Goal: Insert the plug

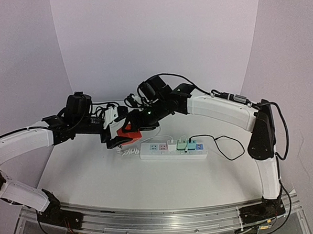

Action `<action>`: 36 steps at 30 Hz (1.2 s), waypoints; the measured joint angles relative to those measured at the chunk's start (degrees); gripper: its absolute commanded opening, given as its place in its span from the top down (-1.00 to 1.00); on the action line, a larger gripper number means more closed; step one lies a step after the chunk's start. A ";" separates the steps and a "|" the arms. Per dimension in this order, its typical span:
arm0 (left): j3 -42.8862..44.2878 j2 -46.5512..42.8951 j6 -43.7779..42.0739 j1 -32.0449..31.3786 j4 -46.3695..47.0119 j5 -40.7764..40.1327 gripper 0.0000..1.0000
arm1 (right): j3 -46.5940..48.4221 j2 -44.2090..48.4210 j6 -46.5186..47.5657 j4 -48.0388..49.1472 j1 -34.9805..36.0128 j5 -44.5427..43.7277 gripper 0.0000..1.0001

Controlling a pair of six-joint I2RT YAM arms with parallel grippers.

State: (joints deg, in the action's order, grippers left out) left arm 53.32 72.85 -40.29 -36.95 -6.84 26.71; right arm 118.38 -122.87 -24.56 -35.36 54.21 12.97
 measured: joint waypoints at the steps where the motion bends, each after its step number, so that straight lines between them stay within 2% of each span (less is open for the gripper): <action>1: 0.58 0.02 0.53 0.67 -1.34 2.31 -0.98 | -1.24 0.71 0.76 -0.71 -0.53 0.84 1.00; 4: 3.14 1.06 2.57 5.24 -5.15 10.04 -0.85 | -3.48 2.57 3.51 -3.76 -3.39 3.50 1.00; 8: 7.22 5.58 2.11 9.81 -10.74 16.27 -0.49 | -3.69 4.49 10.06 -9.08 -7.93 7.14 1.00; 12: 7.86 11.11 -3.23 9.44 -16.67 18.18 -0.49 | -3.70 6.69 16.45 -13.20 -10.49 10.82 1.00; 17: 10.29 20.81 -14.78 6.69 -26.77 18.70 -0.49 | -4.29 9.94 24.19 -16.43 -10.62 14.60 1.00; 21: 18.18 30.71 -22.66 4.82 -34.05 19.34 -0.48 | -6.81 13.83 30.66 -17.40 -10.72 16.94 1.00; 25: 24.53 37.33 -27.98 3.26 -35.51 19.69 -0.47 | -9.11 17.68 35.87 -18.57 -11.52 17.82 1.00; 31: 26.82 41.20 -35.88 1.89 -38.79 19.71 -0.48 | -12.69 20.89 41.21 -18.79 -14.14 17.86 1.00; 36: 31.94 46.85 -35.44 1.79 -38.27 18.65 -0.51 | -15.94 21.07 44.71 -19.09 -15.67 17.37 1.00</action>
State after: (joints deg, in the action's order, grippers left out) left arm 85.27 119.70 -75.74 -35.16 -45.11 45.36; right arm 102.43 -101.80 20.14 -54.45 38.54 30.34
